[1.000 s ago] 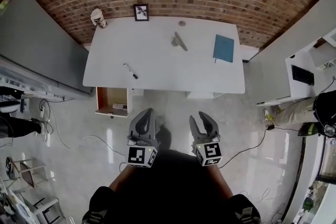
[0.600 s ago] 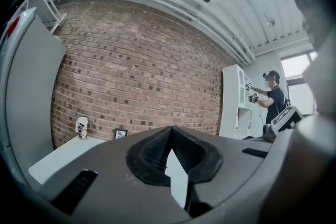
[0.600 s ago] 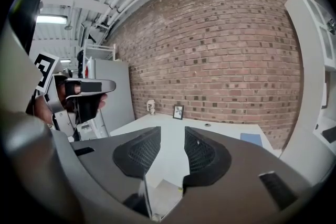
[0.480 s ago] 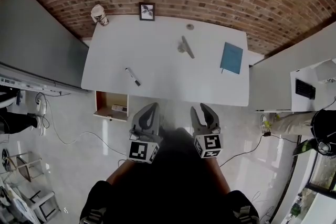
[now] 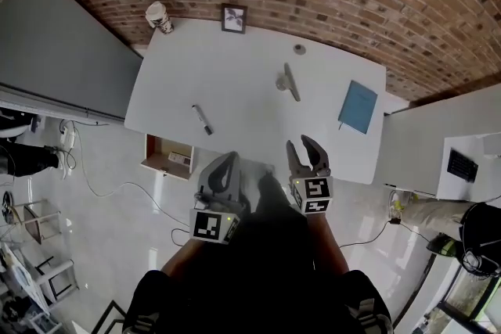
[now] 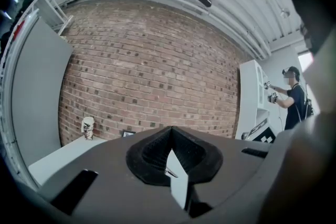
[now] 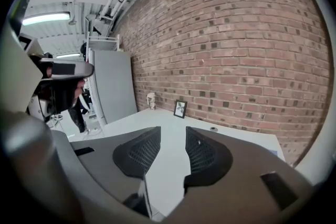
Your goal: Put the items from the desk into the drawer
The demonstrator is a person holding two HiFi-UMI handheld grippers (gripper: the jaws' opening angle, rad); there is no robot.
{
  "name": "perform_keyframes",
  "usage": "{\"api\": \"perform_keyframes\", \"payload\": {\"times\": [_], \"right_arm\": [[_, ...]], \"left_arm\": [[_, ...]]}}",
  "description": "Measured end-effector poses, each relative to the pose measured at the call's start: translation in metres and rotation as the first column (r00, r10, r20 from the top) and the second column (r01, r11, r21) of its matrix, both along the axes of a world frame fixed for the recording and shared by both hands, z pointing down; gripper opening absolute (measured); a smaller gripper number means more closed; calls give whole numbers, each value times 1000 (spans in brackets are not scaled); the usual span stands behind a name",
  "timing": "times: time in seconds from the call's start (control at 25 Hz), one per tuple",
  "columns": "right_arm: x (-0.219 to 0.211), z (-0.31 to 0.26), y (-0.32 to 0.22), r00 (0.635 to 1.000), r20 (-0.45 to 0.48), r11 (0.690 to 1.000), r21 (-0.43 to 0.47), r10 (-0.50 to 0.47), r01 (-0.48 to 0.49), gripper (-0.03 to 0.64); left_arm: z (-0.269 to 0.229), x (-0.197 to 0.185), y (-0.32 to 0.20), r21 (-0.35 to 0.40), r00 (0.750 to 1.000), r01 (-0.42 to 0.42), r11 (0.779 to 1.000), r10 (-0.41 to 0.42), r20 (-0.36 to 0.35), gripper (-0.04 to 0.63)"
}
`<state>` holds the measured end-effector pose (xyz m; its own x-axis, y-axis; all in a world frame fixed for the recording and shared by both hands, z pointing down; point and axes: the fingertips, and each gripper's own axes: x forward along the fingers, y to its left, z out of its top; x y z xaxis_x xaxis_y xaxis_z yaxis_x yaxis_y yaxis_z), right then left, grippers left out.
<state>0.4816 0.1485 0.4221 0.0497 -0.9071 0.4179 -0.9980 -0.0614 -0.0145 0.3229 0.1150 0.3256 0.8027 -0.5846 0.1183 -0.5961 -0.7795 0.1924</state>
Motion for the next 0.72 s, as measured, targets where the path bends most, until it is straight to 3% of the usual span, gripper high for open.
{"api": "perform_keyframes", "payload": {"times": [0.4, 0.72], "right_arm": [[66, 80, -102, 995, -15, 984, -150, -102, 99, 130], [99, 181, -155, 991, -16, 934, -336, -135, 122, 138]], "left_arm": [[-4, 34, -49, -10, 986, 167, 986, -167, 5, -3], [8, 45, -72, -48, 967, 254, 966, -253, 43, -2]]}}
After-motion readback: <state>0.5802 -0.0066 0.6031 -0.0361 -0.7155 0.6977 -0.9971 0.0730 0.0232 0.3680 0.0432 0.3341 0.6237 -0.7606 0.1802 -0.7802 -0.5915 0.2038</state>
